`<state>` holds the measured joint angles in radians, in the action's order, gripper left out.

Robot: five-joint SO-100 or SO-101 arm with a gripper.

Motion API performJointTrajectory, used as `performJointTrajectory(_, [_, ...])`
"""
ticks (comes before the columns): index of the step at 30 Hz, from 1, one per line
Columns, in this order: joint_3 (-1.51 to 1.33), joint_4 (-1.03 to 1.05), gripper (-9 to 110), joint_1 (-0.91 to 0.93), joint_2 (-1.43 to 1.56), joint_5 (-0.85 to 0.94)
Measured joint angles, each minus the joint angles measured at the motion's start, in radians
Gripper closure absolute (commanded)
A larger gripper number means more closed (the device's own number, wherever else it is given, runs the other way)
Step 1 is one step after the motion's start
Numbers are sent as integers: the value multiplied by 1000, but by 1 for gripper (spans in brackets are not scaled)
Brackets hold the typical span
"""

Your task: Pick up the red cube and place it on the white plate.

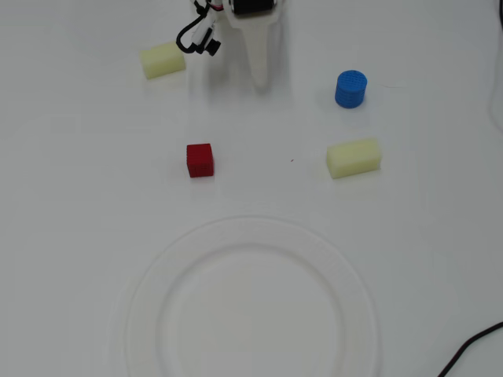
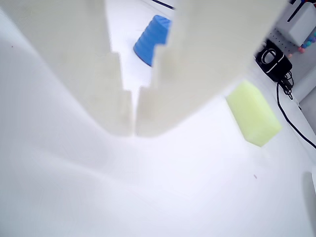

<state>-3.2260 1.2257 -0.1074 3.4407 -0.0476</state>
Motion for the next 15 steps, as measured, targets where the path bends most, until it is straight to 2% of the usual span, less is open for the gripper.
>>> performJointTrajectory(15, [0,0,102,9,0,9])
